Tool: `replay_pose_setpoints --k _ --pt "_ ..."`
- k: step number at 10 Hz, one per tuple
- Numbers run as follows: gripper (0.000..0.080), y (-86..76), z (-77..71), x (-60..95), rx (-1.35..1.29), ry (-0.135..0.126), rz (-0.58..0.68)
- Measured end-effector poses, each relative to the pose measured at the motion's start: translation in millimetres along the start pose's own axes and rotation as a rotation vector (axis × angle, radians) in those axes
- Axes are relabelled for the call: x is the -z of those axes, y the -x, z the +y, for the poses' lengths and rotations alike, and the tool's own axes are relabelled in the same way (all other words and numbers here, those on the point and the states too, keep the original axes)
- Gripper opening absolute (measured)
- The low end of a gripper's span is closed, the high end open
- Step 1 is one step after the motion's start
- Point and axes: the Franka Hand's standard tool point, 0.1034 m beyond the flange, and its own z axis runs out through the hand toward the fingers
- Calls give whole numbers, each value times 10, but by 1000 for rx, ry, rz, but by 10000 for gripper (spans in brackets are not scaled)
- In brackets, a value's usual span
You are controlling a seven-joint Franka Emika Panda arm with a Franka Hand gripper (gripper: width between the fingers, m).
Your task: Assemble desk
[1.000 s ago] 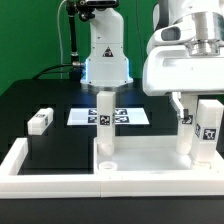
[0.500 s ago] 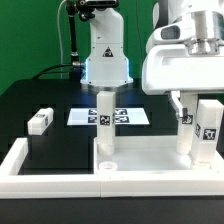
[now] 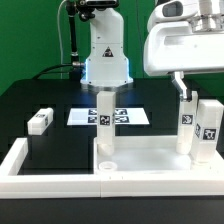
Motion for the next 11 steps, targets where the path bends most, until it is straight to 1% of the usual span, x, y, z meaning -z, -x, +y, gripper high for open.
replay_pose_setpoints --k 1,2,3,4,5,6,7,9,10,11 --pt "649 39 -10 -14 -1 -4 -37" --pt "649 112 -19 -30 -7 -15 -152" --pt "649 123 33 -47 -14 -16 -246" --pt "649 104 101 -96 -23 -13 -294" --pt "649 148 125 -145 -31 -13 -377" --pt "649 139 125 -178 -39 -12 -411" --pt "649 209 107 -184 -59 -10 -516" --pt "649 168 63 -202 -74 -4 -616" --pt "649 90 81 -236 -75 -2 -587" --pt "649 87 79 -235 -85 1 -586"
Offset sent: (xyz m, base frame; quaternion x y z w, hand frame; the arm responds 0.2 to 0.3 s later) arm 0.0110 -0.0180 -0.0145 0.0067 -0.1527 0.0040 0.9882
